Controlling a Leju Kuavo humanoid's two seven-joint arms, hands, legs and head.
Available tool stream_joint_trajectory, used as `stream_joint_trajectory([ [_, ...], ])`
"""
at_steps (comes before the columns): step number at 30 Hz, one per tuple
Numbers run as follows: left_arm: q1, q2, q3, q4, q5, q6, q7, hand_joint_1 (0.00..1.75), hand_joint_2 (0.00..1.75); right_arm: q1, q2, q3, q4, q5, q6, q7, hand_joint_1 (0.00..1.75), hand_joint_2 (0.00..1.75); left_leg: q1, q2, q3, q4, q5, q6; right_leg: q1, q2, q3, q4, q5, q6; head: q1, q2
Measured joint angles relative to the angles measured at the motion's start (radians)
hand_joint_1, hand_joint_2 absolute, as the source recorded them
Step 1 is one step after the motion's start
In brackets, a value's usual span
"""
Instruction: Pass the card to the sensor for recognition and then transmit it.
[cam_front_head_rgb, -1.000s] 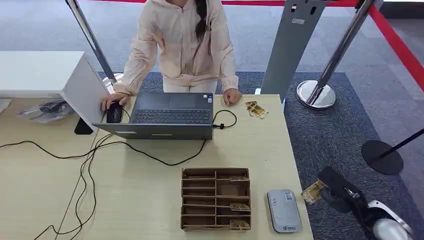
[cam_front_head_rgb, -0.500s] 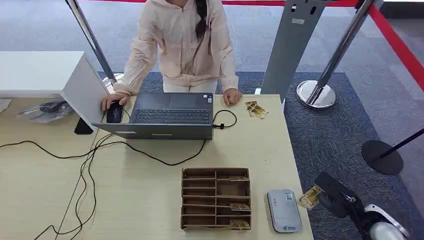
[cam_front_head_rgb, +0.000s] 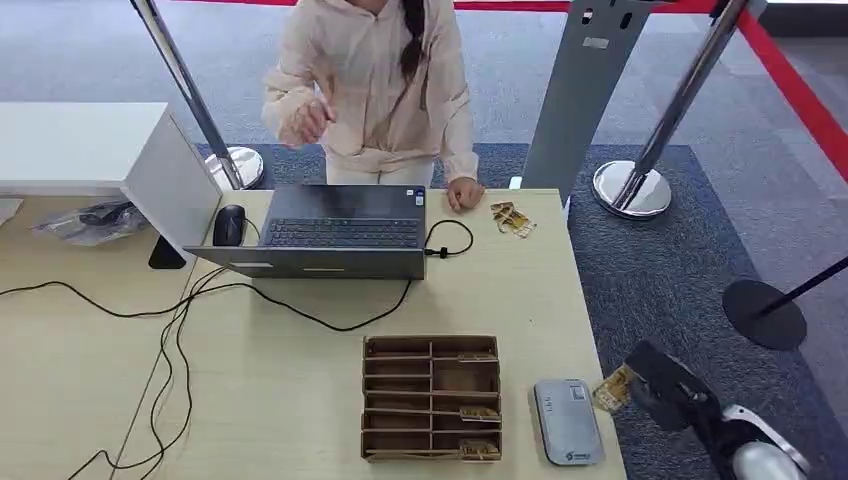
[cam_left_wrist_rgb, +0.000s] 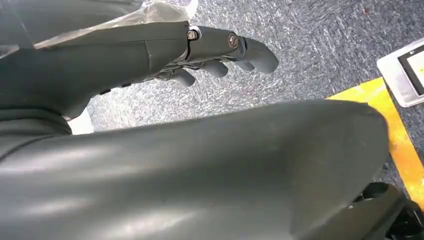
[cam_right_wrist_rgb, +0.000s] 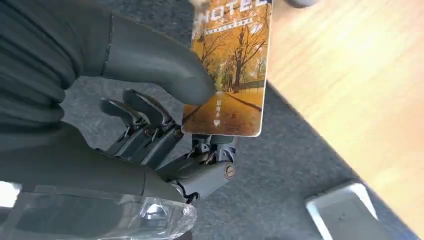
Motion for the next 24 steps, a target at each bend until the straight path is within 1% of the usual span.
stream_joint_trajectory([
  [3, 0.0, 0.0, -0.001, 0.0, 0.008, 0.001, 0.007, 0.0, 0.0, -0.011, 0.006, -0.023, -0.035, -0.041, -0.029, -0.05, 1.75, 1.75, 0.0, 0.0, 0.0, 0.0, 0.0, 0.0, 0.0, 0.0, 0.0, 0.0, 0.0, 0.0, 0.0, 0.0],
  [9, 0.0, 0.0, -0.001, 0.0, 0.021, 0.006, 0.009, 0.0, 0.0, -0.014, 0.022, -0.104, -0.144, -0.116, -0.03, -0.088, 1.75, 1.75, 0.0, 0.0, 0.0, 0.0, 0.0, 0.0, 0.0, 0.0, 0.0, 0.0, 0.0, 0.0, 0.0, 0.0],
  [12, 0.0, 0.0, -0.003, 0.0, 0.024, 0.008, 0.006, 0.0, 0.0, -0.015, 0.033, -0.147, -0.2, -0.138, -0.017, -0.104, 1.75, 1.75, 0.0, 0.0, 0.0, 0.0, 0.0, 0.0, 0.0, 0.0, 0.0, 0.0, 0.0, 0.0, 0.0, 0.0],
  [17, 0.0, 0.0, -0.005, 0.0, 0.025, 0.009, 0.003, 0.0, 0.0, -0.015, 0.038, -0.187, -0.254, -0.122, 0.006, -0.077, 1.75, 1.75, 0.0, 0.0, 0.0, 0.0, 0.0, 0.0, 0.0, 0.0, 0.0, 0.0, 0.0, 0.0, 0.0, 0.0],
  [24, 0.0, 0.0, -0.008, 0.0, 0.032, 0.008, -0.003, 0.0, 0.0, -0.007, 0.031, -0.187, -0.286, -0.089, 0.054, -0.014, 1.75, 1.75, 0.0, 0.0, 0.0, 0.0, 0.0, 0.0, 0.0, 0.0, 0.0, 0.0, 0.0, 0.0, 0.0, 0.0],
])
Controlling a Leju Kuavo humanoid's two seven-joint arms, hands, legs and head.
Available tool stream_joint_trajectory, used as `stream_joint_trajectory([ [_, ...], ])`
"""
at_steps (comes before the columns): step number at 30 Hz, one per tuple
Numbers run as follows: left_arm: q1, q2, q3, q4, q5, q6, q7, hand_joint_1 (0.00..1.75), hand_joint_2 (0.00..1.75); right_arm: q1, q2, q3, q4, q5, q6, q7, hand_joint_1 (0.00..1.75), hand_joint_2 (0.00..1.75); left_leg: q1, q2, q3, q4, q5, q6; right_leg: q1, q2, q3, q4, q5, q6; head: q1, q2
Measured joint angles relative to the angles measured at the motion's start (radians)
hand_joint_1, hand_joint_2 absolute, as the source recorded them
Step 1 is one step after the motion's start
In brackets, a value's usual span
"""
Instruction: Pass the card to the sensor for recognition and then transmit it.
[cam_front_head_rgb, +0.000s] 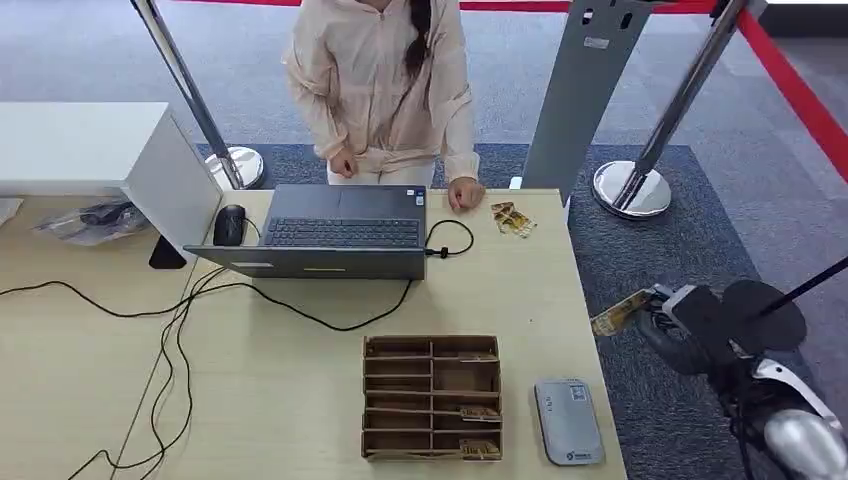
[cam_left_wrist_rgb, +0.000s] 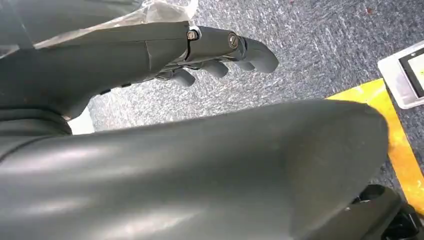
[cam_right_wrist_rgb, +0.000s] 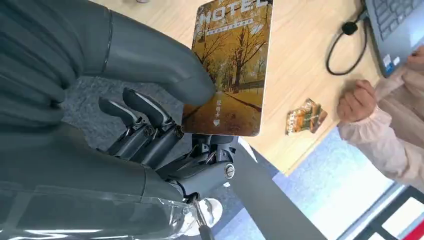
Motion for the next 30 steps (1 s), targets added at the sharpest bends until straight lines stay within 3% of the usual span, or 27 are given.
stream_joint_trajectory([
  [15, -0.001, 0.002, -0.013, 0.0, 0.007, -0.001, 0.0, 0.0, 0.0, 0.024, -0.039, 0.062, 0.001, 0.008, 0.025, 0.064, 1.75, 1.75, 0.0, 0.0, 0.0, 0.0, 0.0, 0.0, 0.0, 0.0, 0.0, 0.0, 0.0, 0.0, 0.0, 0.0],
  [20, -0.002, 0.002, -0.025, 0.0, 0.006, -0.003, 0.0, 0.0, 0.0, 0.017, -0.04, 0.136, 0.035, 0.035, 0.027, 0.091, 1.75, 1.75, 0.0, 0.0, 0.0, 0.0, 0.0, 0.0, 0.0, 0.0, 0.0, 0.0, 0.0, 0.0, 0.0, 0.0],
  [30, -0.006, 0.002, -0.049, 0.0, 0.0, -0.003, 0.0, 0.0, 0.0, -0.018, -0.022, 0.298, 0.128, 0.047, 0.022, 0.085, 1.75, 1.75, 0.0, 0.0, 0.0, 0.0, 0.0, 0.0, 0.0, 0.0, 0.0, 0.0, 0.0, 0.0, 0.0, 0.0],
])
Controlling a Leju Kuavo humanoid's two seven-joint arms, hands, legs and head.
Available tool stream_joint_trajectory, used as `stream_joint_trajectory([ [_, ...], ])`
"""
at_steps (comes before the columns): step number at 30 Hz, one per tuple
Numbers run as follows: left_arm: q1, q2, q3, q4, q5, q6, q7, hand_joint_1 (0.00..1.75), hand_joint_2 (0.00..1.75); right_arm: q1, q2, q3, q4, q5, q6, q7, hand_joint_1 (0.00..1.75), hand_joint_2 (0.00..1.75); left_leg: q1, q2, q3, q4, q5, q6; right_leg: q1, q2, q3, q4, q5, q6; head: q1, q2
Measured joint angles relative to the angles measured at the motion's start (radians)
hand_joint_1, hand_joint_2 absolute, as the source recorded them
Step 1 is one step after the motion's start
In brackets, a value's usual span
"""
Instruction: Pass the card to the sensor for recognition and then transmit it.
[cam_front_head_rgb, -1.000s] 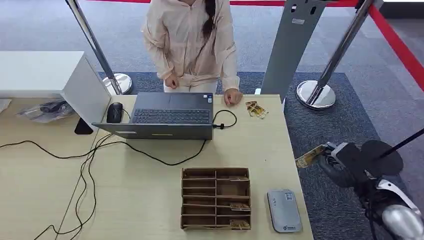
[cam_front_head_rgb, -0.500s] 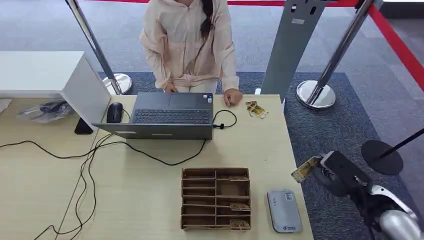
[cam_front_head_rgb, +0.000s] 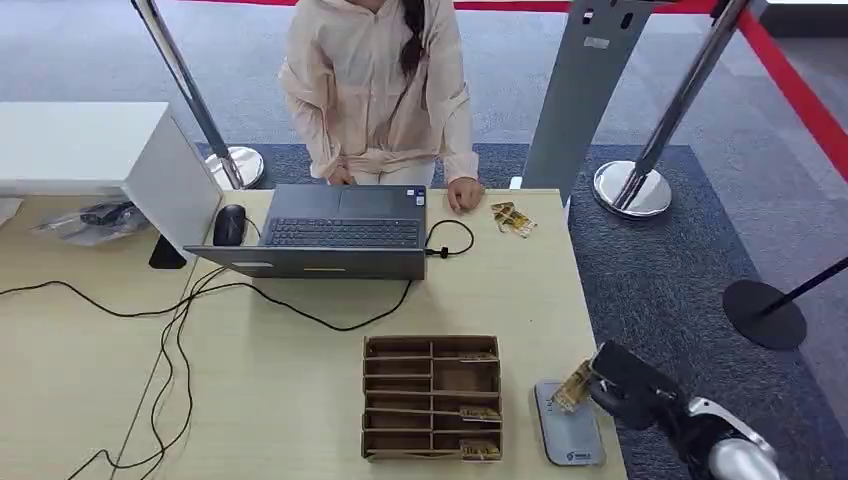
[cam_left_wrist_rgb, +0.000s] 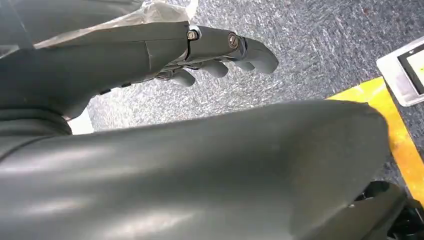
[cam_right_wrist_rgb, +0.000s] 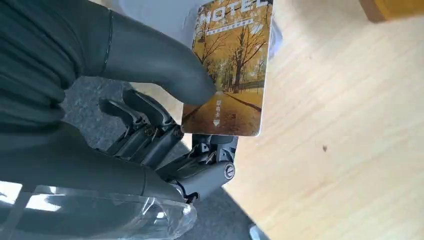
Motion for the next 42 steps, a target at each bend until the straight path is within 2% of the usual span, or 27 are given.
stream_joint_trajectory([
  [7, -0.003, 0.0, -0.025, 0.0, -0.003, -0.003, 0.0, 0.0, 0.0, -0.038, 0.018, 0.103, 0.055, 0.0, -0.003, -0.006, 1.75, 1.75, 0.0, 0.0, 0.0, 0.0, 0.0, 0.0, 0.0, 0.0, 0.0, 0.0, 0.0, 0.0, 0.0, 0.0],
  [13, -0.004, 0.0, -0.027, 0.0, 0.005, -0.005, 0.0, 0.0, 0.0, -0.058, 0.018, 0.129, 0.064, -0.014, -0.068, -0.046, 1.75, 1.75, 0.0, 0.0, 0.0, 0.0, 0.0, 0.0, 0.0, 0.0, 0.001, 0.0, 0.0, 0.0, 0.0, 0.0],
  [15, -0.004, 0.0, -0.027, 0.0, 0.014, -0.005, 0.005, 0.0, 0.0, -0.065, 0.018, 0.113, 0.061, -0.043, -0.125, -0.095, 1.75, 1.75, 0.0, 0.0, 0.0, 0.0, 0.0, 0.0, 0.0, 0.0, 0.001, 0.0, 0.0, 0.001, 0.0, 0.0],
  [20, -0.003, 0.0, -0.027, 0.0, 0.021, -0.003, 0.007, 0.0, 0.0, -0.091, 0.023, 0.027, 0.031, -0.1, -0.139, -0.158, 1.75, 1.75, 0.0, 0.0, 0.0, 0.0, 0.0, 0.0, 0.0, 0.0, 0.001, 0.0, 0.001, 0.001, 0.0, 0.0],
  [23, -0.003, 0.0, -0.027, 0.0, 0.021, -0.003, 0.007, 0.0, 0.0, -0.092, 0.024, 0.021, 0.028, -0.105, -0.139, -0.162, 1.75, 1.75, 0.0, 0.0, 0.0, 0.0, 0.0, 0.0, 0.0, 0.0, 0.001, 0.0, 0.001, 0.001, 0.0, 0.0],
  [24, -0.004, 0.0, -0.027, 0.0, 0.02, 0.001, 0.006, 0.0, 0.0, -0.128, 0.038, -0.099, -0.023, -0.158, -0.139, -0.195, 1.75, 1.75, 0.0, 0.0, 0.001, 0.001, 0.0, 0.0, 0.0, 0.0, 0.001, 0.0, 0.001, 0.001, 0.0, 0.0],
  [29, -0.005, -0.001, -0.04, 0.0, 0.013, 0.001, 0.002, 0.0, 0.0, -0.168, 0.058, -0.184, -0.069, -0.146, -0.142, -0.177, 1.75, 1.75, 0.0, 0.0, 0.0, 0.001, 0.0, 0.0, 0.0, 0.0, 0.001, 0.0, 0.001, 0.001, 0.0, 0.0],
  [33, -0.005, -0.002, -0.048, 0.0, 0.009, 0.001, 0.0, 0.0, 0.0, -0.203, 0.083, -0.207, -0.086, -0.086, -0.171, -0.156, 1.75, 1.75, 0.0, 0.0, 0.0, 0.0, 0.0, 0.0, 0.0, 0.0, 0.001, 0.0, 0.001, 0.001, 0.0, 0.0],
  [38, -0.01, -0.01, -0.058, 0.0, -0.002, 0.002, 0.0, 0.0, 0.0, -0.261, 0.135, -0.189, -0.091, 0.076, -0.232, -0.097, 1.75, 1.75, 0.0, 0.0, 0.0, 0.0, 0.0, 0.0, 0.0, 0.0, 0.001, 0.001, 0.001, 0.001, 0.0, 0.0],
  [42, -0.014, -0.017, -0.076, 0.0, -0.015, 0.003, 0.0, 0.0, 0.0, -0.322, 0.202, -0.127, -0.083, 0.247, -0.298, -0.038, 1.75, 1.75, 0.0, 0.0, 0.0, 0.0, 0.0, 0.0, 0.0, 0.0, 0.001, 0.002, 0.001, 0.001, 0.0, 0.0],
])
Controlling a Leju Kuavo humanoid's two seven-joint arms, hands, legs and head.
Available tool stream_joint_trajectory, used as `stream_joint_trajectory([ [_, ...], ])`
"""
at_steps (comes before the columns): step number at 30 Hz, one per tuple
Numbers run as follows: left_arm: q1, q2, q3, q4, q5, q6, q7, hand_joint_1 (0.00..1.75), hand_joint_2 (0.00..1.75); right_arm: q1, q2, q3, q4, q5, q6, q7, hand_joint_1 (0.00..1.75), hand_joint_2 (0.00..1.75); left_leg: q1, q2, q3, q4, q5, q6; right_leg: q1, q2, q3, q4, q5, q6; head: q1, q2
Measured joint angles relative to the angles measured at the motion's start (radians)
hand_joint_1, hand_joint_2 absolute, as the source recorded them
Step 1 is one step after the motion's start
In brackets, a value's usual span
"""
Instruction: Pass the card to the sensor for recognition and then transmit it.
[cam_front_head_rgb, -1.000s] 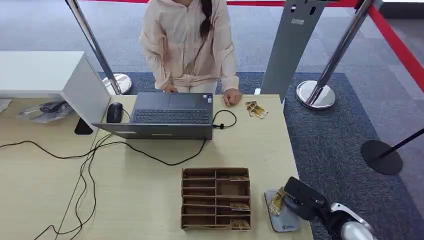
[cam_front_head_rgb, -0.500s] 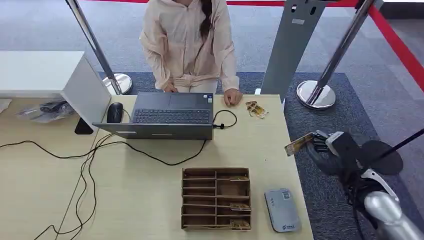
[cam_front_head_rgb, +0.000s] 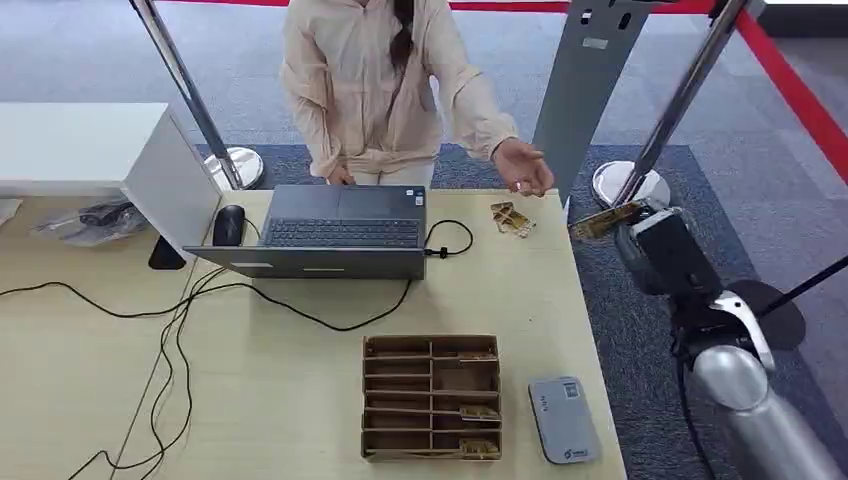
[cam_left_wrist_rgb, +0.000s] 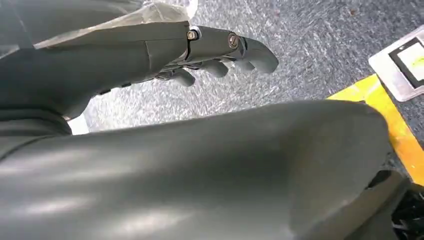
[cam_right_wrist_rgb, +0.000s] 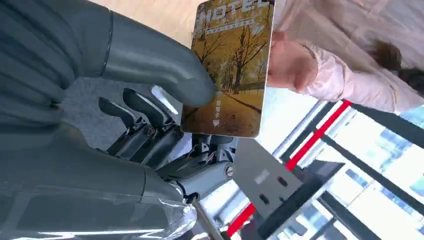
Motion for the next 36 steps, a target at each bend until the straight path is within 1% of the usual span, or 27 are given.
stream_joint_trajectory([
  [4, -0.002, -0.008, -0.016, 0.0, -0.012, -0.003, 0.011, 0.0, 0.0, -0.058, 0.07, 0.079, 0.029, 0.114, -0.044, 0.044, 1.75, 1.75, 0.0, 0.0, 0.0, 0.0, 0.0, 0.0, 0.0, 0.0, 0.0, 0.001, 0.0, 0.0, 0.0, 0.0],
  [10, -0.007, -0.018, -0.041, 0.0, -0.022, -0.01, 0.036, 0.0, 0.0, -0.132, 0.161, 0.182, 0.1, 0.224, -0.11, 0.087, 1.75, 1.75, 0.0, 0.0, -0.001, 0.0, 0.001, -0.001, 0.0, 0.0, -0.001, 0.001, 0.0, 0.0, 0.0, 0.0],
  [17, -0.009, -0.022, -0.063, 0.0, -0.025, -0.013, 0.042, 0.0, 0.0, -0.184, 0.235, 0.251, 0.176, 0.272, -0.206, 0.09, 1.75, 1.75, 0.0, 0.0, -0.001, 0.0, 0.001, -0.001, 0.0, 0.0, -0.001, 0.001, 0.0, 0.0, 0.0, 0.0],
  [20, -0.011, -0.023, -0.073, 0.0, -0.027, -0.015, 0.045, 0.0, 0.0, -0.197, 0.259, 0.265, 0.2, 0.293, -0.258, 0.085, 1.75, 1.75, 0.0, 0.0, -0.001, 0.0, 0.001, -0.001, 0.0, 0.0, -0.001, 0.001, 0.0, 0.0, 0.0, 0.0],
  [23, -0.013, -0.024, -0.077, 0.0, -0.029, -0.015, 0.046, 0.0, 0.0, -0.209, 0.281, 0.274, 0.219, 0.305, -0.29, 0.075, 1.75, 1.75, 0.0, 0.0, -0.001, 0.0, 0.001, -0.001, 0.0, 0.0, -0.001, 0.001, 0.0, 0.0, 0.0, 0.0],
  [28, -0.02, -0.027, -0.093, 0.0, -0.029, -0.016, 0.046, 0.0, 0.0, -0.218, 0.311, 0.289, 0.252, 0.31, -0.312, 0.058, 1.75, 1.75, 0.0, 0.0, 0.0, 0.0, 0.001, -0.001, 0.0, 0.0, -0.001, 0.001, 0.0, 0.0, 0.0, 0.0],
  [35, -0.024, -0.033, -0.101, 0.0, -0.029, -0.016, 0.046, 0.0, 0.0, -0.219, 0.332, 0.301, 0.287, 0.309, -0.317, 0.04, 1.75, 1.75, 0.0, 0.0, -0.001, 0.0, 0.001, -0.001, 0.0, 0.0, -0.001, 0.001, 0.0, 0.0, 0.0, 0.0],
  [36, -0.024, -0.034, -0.101, 0.0, -0.029, -0.016, 0.046, 0.0, 0.0, -0.219, 0.334, 0.303, 0.291, 0.308, -0.322, 0.034, 1.69, 1.75, 0.0, -0.001, -0.001, 0.0, 0.001, -0.001, 0.0, 0.0, -0.001, 0.001, 0.0, 0.0, 0.0, 0.0],
])
